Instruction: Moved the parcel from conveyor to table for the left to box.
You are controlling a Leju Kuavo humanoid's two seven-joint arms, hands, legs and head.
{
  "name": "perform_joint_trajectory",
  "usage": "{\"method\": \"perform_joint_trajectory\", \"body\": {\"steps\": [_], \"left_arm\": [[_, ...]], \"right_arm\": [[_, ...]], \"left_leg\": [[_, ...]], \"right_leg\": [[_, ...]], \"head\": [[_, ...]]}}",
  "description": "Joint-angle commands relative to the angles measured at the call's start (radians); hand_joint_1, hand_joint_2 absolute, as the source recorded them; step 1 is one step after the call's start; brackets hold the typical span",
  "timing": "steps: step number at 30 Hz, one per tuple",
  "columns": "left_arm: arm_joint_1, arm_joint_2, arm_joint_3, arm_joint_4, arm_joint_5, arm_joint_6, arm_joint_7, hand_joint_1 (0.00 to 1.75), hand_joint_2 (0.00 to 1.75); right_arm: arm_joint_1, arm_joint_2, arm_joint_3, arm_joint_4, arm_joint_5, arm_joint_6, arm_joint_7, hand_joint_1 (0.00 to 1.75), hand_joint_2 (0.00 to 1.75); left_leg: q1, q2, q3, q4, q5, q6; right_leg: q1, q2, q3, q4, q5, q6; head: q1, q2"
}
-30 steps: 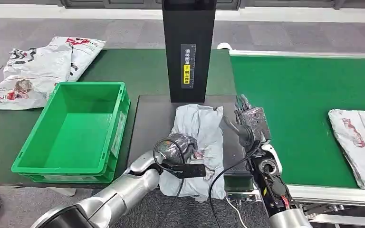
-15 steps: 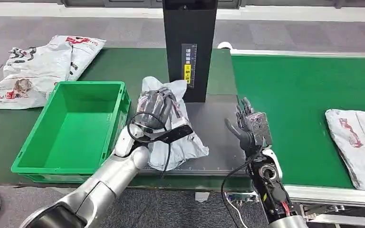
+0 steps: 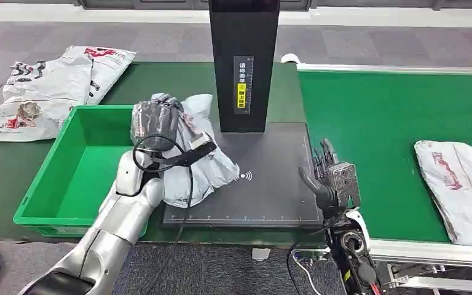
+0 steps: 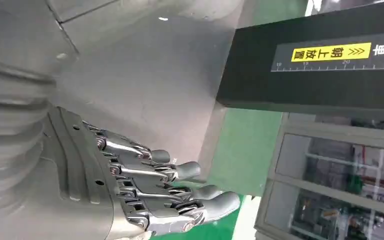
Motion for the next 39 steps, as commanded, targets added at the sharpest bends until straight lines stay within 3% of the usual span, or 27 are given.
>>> {"method": "perform_joint_trajectory", "body": {"steps": [1, 5, 13, 17, 18, 19, 20, 21, 25, 30, 39], "left_arm": [[0.031, 0.021, 0.213, -0.145, -0.155, 0.005, 0.080, 1.75, 1.75], [0.056, 0.049, 0.349, -0.205, -0.154, 0.005, 0.054, 1.75, 1.75], [0.079, 0.034, 0.474, -0.209, -0.140, 0.005, -0.004, 1.75, 1.75], [0.044, 0.037, 0.471, -0.147, -0.130, 0.005, -0.013, 1.75, 1.75], [-0.024, 0.059, 0.420, 0.063, -0.031, -0.001, -0.055, 1.75, 1.75], [-0.054, 0.073, 0.360, 0.128, 0.037, 0.005, -0.058, 1.75, 1.75], [-0.072, 0.072, 0.309, 0.176, 0.190, -0.123, -0.104, 0.00, 1.75], [-0.077, 0.073, 0.271, 0.193, 0.258, -0.172, -0.119, 0.00, 1.75], [-0.018, 0.076, 0.156, 0.182, 0.408, -0.144, -0.180, 0.00, 1.75], [0.046, 0.074, 0.105, 0.115, 0.575, -0.170, -0.267, 0.00, 1.75], [0.036, 0.067, 0.063, 0.183, 0.543, -0.141, -0.227, 0.00, 1.75]], "right_arm": [[0.020, 0.003, -0.055, -0.037, 0.003, -0.002, 0.016, 0.00, 1.75], [0.030, 0.008, -0.059, -0.044, 0.006, -0.002, 0.020, 0.00, 1.75], [0.037, 0.032, -0.089, -0.097, 0.021, -0.016, 0.054, 0.00, 1.75], [0.049, 0.023, -0.086, -0.113, 0.017, -0.031, 0.059, 0.00, 1.75], [0.070, 0.016, -0.101, -0.140, 0.012, -0.030, 0.072, 0.00, 1.75], [0.083, 0.008, -0.108, -0.158, 0.011, -0.024, 0.071, 0.00, 1.75], [0.089, 0.005, -0.116, -0.168, 0.011, -0.020, 0.071, 0.00, 1.75], [0.096, 0.001, -0.120, -0.174, 0.012, -0.013, 0.073, 0.00, 1.75], [0.140, -0.007, -0.103, -0.181, 0.017, 0.009, 0.063, 0.00, 1.75], [0.112, 0.005, -0.077, -0.145, 0.015, 0.013, 0.060, 0.00, 1.75], [0.088, 0.020, -0.070, -0.128, 0.022, 0.011, 0.059, 0.00, 1.75]], "left_leg": [[0.000, 0.001, 0.003, -0.001, -0.001, 0.000], [0.000, 0.005, 0.004, -0.001, -0.002, 0.000], [0.000, 0.003, 0.003, -0.001, -0.001, 0.000], [0.002, 0.002, 0.004, -0.002, -0.001, 0.000], [0.001, 0.001, 0.003, -0.001, -0.001, 0.000], [0.001, -0.001, 0.004, -0.002, 0.000, 0.000], [0.001, -0.005, 0.003, -0.002, 0.001, 0.000], [0.001, -0.005, 0.004, -0.002, 0.001, 0.000], [0.001, -0.007, 0.004, -0.003, 0.001, 0.000], [0.001, -0.001, 0.006, -0.003, -0.001, 0.000], [0.001, 0.000, 0.003, -0.001, -0.002, -0.001]], "right_leg": [[0.001, 0.000, 0.003, -0.002, 0.000, 0.000], [0.001, 0.005, 0.003, -0.002, 0.000, -0.001], [0.001, 0.003, 0.001, -0.001, 0.000, -0.001], [0.002, 0.001, 0.004, -0.002, -0.001, -0.001], [0.002, 0.000, 0.003, -0.001, -0.001, -0.001], [0.002, -0.002, 0.005, -0.002, -0.001, -0.001], [0.001, -0.005, 0.004, -0.001, -0.001, -0.001], [0.001, -0.006, 0.006, -0.002, -0.002, -0.001], [0.001, -0.008, 0.007, -0.003, -0.002, -0.001], [0.001, -0.001, 0.006, -0.004, -0.001, -0.001], [0.001, 0.001, 0.003, -0.001, -0.001, -0.001]], "head": [[0.000, 0.000], [0.000, 0.000], [0.000, 0.000], [0.000, 0.000], [0.000, 0.000], [0.000, 0.000], [0.000, 0.000], [0.000, 0.000], [0.000, 0.000], [0.000, 0.000], [0.000, 0.000]]}}
